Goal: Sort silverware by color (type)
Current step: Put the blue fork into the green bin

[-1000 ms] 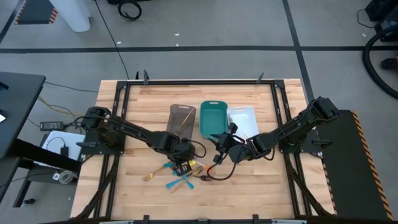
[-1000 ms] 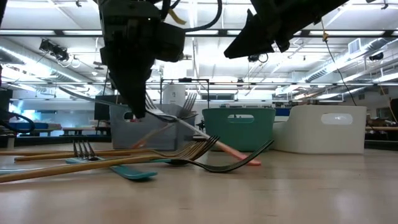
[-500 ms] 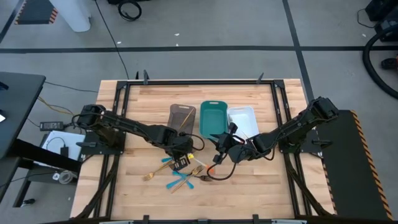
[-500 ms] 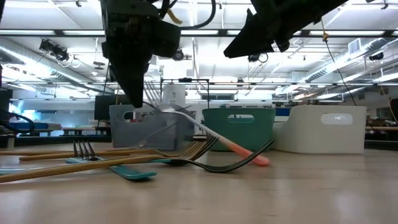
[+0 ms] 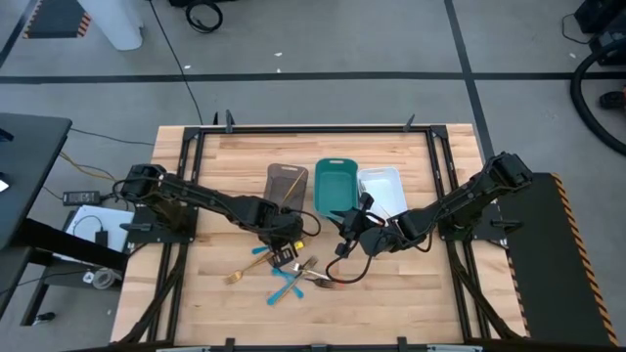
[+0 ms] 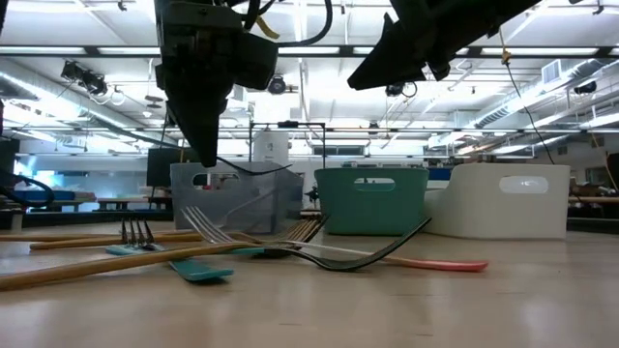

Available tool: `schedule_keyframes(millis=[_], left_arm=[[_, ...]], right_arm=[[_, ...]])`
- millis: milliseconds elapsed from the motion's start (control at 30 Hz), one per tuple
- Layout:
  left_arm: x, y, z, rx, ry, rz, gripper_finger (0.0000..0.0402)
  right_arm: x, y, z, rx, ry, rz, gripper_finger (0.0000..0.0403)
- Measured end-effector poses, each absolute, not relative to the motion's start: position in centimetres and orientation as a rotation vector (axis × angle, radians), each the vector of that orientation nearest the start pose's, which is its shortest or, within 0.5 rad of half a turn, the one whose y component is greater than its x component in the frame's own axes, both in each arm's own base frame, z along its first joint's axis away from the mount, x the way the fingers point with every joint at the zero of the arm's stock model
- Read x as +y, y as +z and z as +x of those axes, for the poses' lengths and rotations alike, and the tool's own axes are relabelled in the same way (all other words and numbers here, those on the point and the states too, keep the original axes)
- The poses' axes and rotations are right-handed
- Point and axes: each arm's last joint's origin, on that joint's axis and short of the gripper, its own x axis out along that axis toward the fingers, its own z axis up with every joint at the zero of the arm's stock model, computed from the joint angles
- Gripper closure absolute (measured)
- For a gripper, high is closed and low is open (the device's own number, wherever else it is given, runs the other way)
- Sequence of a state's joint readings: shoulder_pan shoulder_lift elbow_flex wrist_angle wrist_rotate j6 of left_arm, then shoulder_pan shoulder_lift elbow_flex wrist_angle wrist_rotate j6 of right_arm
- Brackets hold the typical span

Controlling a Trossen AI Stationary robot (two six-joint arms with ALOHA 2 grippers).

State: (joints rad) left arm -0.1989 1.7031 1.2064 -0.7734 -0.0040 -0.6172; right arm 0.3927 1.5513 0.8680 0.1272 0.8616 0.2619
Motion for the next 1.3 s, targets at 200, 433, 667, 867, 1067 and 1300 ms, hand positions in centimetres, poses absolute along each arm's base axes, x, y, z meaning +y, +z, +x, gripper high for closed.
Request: schedule_keyframes(millis=[200,433,667,867,1067,1300], left_arm=[[-6.5,20.9,32.1,1.266,0.226,-0.401,0.0377],[-6.2,20.9,32.2,1.257,0.232,-0.406,0.0377],[-5.6,21.6,32.9,1.173,0.208,-0.408,0.0377],[-4.4,21.9,33.8,1.088,0.202,-0.398,0.0377],[-2.9,22.6,34.7,0.985,0.21,-0.428,0.0377],[-0.8,24.0,35.9,0.834,0.277,-0.404,0.0377]], right_arm=[[10.1,21.4,30.1,0.389,-0.51,-0.077,0.0319],[10.1,21.4,30.1,0.39,-0.51,-0.078,0.0319],[10.3,21.9,29.3,0.399,-0.516,-0.099,0.0319],[10.6,22.8,27.2,0.4,-0.623,-0.118,0.0319],[10.4,23.2,25.2,0.414,-0.689,-0.071,0.032],[10.0,23.1,24.5,0.431,-0.718,-0.026,0.032]])
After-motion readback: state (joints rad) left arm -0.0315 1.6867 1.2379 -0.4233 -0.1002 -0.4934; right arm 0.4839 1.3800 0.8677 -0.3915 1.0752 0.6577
